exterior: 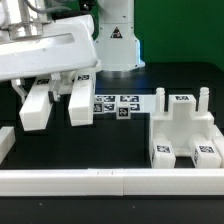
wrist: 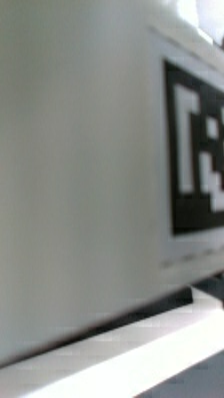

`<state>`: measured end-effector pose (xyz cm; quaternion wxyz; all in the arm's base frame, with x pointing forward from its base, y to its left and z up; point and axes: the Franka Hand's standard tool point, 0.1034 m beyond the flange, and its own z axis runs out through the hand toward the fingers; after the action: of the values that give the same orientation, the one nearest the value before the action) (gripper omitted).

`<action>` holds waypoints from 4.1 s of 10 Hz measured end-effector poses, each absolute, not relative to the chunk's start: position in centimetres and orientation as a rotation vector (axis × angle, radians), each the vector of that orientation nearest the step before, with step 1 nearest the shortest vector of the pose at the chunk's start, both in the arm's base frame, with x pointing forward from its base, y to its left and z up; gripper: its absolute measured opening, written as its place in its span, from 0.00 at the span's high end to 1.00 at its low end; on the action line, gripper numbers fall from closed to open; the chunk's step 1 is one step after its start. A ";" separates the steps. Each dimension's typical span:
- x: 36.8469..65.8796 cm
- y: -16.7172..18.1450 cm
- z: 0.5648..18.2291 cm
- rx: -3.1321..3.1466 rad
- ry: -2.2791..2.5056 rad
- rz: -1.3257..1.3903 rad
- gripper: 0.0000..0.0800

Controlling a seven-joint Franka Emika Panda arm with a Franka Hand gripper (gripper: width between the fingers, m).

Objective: Assemble chair

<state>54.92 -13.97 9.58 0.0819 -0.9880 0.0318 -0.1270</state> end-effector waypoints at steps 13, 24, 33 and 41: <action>53.3 -13.0 11.4 -2.698 -0.272 0.887 0.65; 52.7 -14.8 9.3 -2.484 -0.594 1.375 0.65; 51.4 -14.0 8.8 -2.515 -0.507 1.325 0.65; 52.5 -14.7 8.0 -2.671 -0.770 1.288 0.65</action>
Offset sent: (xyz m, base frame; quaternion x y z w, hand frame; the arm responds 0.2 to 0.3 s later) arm 0.0000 0.0000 0.0000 0.0000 -0.1938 0.0000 0.9810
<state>52.49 -14.69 7.98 0.0391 -0.8712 -0.2510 0.4201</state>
